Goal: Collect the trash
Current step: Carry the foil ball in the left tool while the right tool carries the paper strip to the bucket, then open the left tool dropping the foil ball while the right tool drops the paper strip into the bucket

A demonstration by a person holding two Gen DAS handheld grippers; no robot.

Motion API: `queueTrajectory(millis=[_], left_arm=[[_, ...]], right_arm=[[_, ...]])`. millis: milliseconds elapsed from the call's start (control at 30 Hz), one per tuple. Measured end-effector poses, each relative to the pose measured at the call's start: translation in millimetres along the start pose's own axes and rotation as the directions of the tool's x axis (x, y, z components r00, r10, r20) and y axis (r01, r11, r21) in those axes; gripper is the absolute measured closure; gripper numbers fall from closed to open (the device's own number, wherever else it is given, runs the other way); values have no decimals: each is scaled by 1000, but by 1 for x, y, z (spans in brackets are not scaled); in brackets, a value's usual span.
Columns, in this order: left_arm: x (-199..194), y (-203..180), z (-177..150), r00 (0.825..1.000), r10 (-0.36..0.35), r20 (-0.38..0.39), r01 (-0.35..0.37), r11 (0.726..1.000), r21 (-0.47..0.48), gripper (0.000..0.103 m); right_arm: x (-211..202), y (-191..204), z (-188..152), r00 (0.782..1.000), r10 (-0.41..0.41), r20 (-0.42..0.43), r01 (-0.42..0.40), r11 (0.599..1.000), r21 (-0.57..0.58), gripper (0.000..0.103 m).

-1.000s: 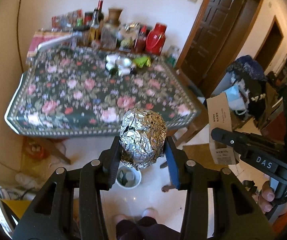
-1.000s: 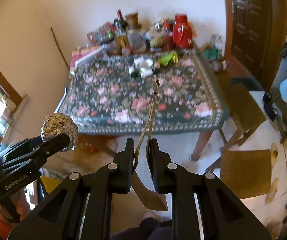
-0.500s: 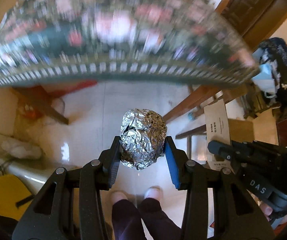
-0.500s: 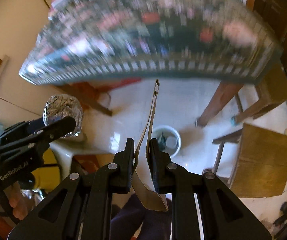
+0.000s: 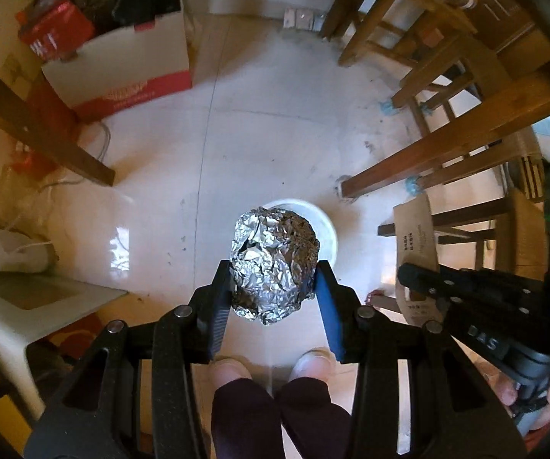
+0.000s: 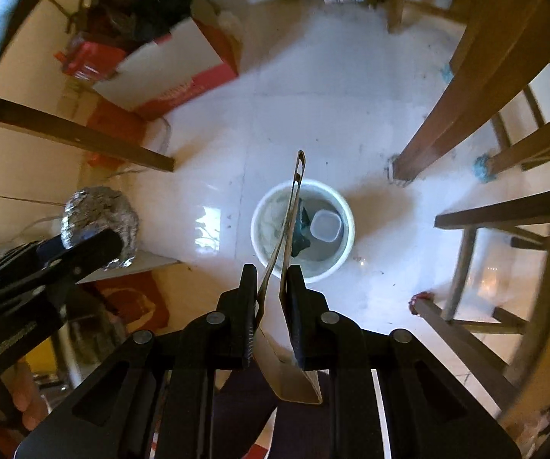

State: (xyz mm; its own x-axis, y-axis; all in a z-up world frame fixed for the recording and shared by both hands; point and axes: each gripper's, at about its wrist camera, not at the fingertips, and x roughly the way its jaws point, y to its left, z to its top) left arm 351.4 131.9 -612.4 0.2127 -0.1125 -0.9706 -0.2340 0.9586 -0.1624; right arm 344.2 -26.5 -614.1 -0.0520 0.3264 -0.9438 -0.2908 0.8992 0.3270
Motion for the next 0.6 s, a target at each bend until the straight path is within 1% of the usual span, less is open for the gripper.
queueTrajectory(millis=[33,67,167,200,300,367,467,533,567,600], left_arm=[[11,3,-2,1000,3,-1,-3,1000,-3,61],[22,7,-4,1000,4,-6,-4,1000,-7,61],[54,18,-5,999,-18,-29,17,999,-29,61],[64,21,-6,999,-22,-33,20,999,-34,61],[87,26,-7,999,-22,-43,21,999,-34,61],[100,29,-8,998,-25,-52,23,999,-37,61],[116,30,-8,998,-28,-63,25,999,-45,61],[123,30,-8,998,-20,-66,18,999,-41,61],[126,30,-8,997,-20,-69,17,999,-43,61],[128,30,-8,997,-22,-73,18,999,-47,61]], right_arm=[[5,0,2,1000,1,-5,-1,1000,5,88],[20,-4,1,1000,1,-11,-1,1000,9,88],[50,-5,3,1000,-10,-21,10,1000,-3,87],[58,-5,4,1000,-13,-21,13,1000,-6,85],[84,-9,8,1000,-2,-15,2,1000,4,85],[96,-8,10,999,14,-31,-14,1000,-1,83],[109,-13,15,999,15,-44,-15,1000,4,81],[111,-16,16,999,19,-34,-19,1000,3,75],[113,-18,17,999,18,-32,-18,1000,4,64],[113,-21,18,999,17,-28,-17,1000,7,51]])
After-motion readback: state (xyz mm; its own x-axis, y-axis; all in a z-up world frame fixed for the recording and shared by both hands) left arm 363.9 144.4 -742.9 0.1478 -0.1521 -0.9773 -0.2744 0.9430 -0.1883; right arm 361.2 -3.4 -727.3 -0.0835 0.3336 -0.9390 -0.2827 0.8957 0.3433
